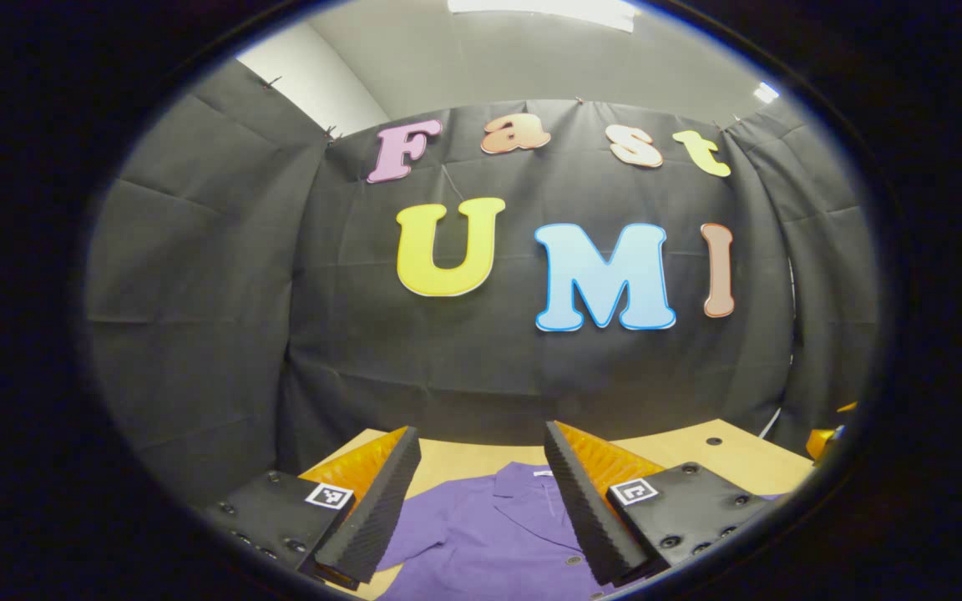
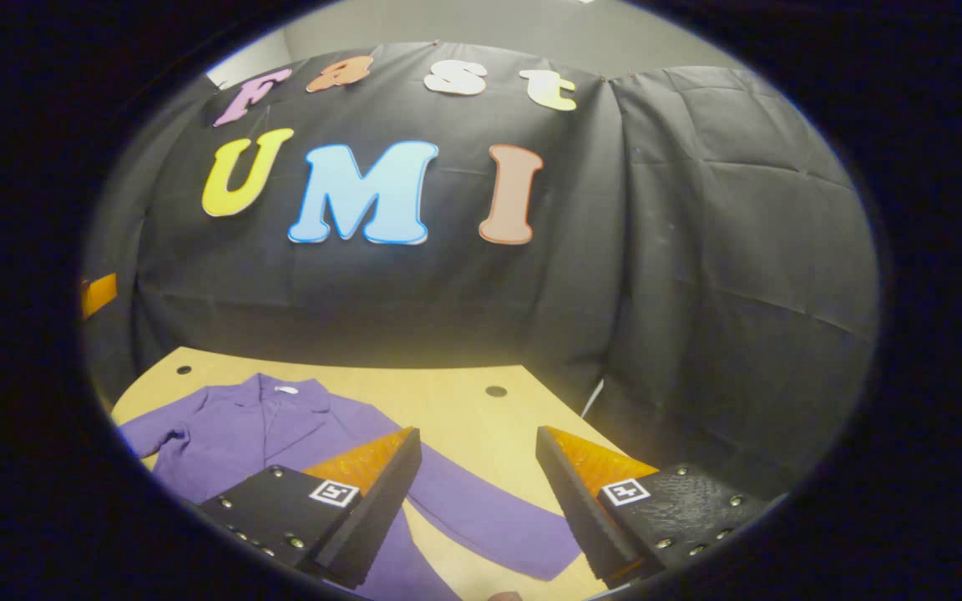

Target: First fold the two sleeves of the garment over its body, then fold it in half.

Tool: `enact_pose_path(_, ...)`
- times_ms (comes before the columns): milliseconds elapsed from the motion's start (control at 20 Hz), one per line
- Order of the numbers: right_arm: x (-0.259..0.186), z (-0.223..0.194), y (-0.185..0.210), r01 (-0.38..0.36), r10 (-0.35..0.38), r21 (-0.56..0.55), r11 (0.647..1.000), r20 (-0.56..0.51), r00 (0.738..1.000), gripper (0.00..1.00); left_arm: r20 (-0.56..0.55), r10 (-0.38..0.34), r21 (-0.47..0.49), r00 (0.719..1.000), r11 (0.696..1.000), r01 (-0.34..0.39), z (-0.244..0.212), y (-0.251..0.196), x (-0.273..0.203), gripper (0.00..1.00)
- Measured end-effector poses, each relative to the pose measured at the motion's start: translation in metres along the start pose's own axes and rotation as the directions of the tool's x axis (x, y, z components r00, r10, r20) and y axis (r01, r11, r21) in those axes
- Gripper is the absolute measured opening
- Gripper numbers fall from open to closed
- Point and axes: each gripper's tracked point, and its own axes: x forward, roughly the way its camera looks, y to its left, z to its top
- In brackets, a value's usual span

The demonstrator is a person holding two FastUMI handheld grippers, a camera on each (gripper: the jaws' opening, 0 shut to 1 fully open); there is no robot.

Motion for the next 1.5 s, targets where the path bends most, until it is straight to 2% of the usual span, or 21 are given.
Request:
enact_pose_path(250,0.007,-0.051,-0.039,0.089,-0.082,0.043,0.995,-0.148,0.986,0.9,0.007,-0.022,0.023,1.0,0.999,0.022,0.004,-0.013,0.007,0.96)
enact_pose_path(450,0.014,-0.09,-0.066,0.169,-0.141,0.081,0.982,-0.273,0.952,0.9,-0.014,-0.029,0.012,0.999,1.0,0.029,-0.003,-0.018,0.012,0.96)
enact_pose_path(650,0.022,-0.132,-0.08,0.232,-0.168,0.114,0.966,-0.407,0.898,0.9,-0.039,-0.016,0.012,0.999,1.0,0.017,-0.012,-0.013,0.014,0.96)
enact_pose_path(800,0.035,-0.16,-0.086,0.284,-0.181,0.132,0.95,-0.507,0.843,0.9,-0.043,-0.001,0.026,0.999,1.0,0.002,-0.013,-0.008,0.011,0.96)
enact_pose_path(900,0.04,-0.182,-0.084,0.309,-0.172,0.15,0.939,-0.572,0.802,0.91,-0.051,0.007,0.035,0.999,0.999,-0.005,-0.014,-0.004,0.008,0.96)
enact_pose_path(1000,0.044,-0.201,-0.083,0.328,-0.159,0.177,0.928,-0.609,0.777,0.91,-0.056,0.015,0.039,0.998,0.999,-0.013,-0.017,-0.001,0.005,0.96)
enact_pose_path(1200,0.046,-0.218,-0.082,0.354,-0.147,0.206,0.912,-0.643,0.752,0.91,-0.059,0.033,0.037,0.998,0.999,-0.03,-0.019,0.007,0.001,0.96)
enact_pose_path(1500,0.048,-0.23,-0.074,0.345,-0.128,0.199,0.917,-0.674,0.728,0.91,-0.064,0.049,0.036,0.997,0.998,-0.046,-0.022,0.017,-0.003,0.96)
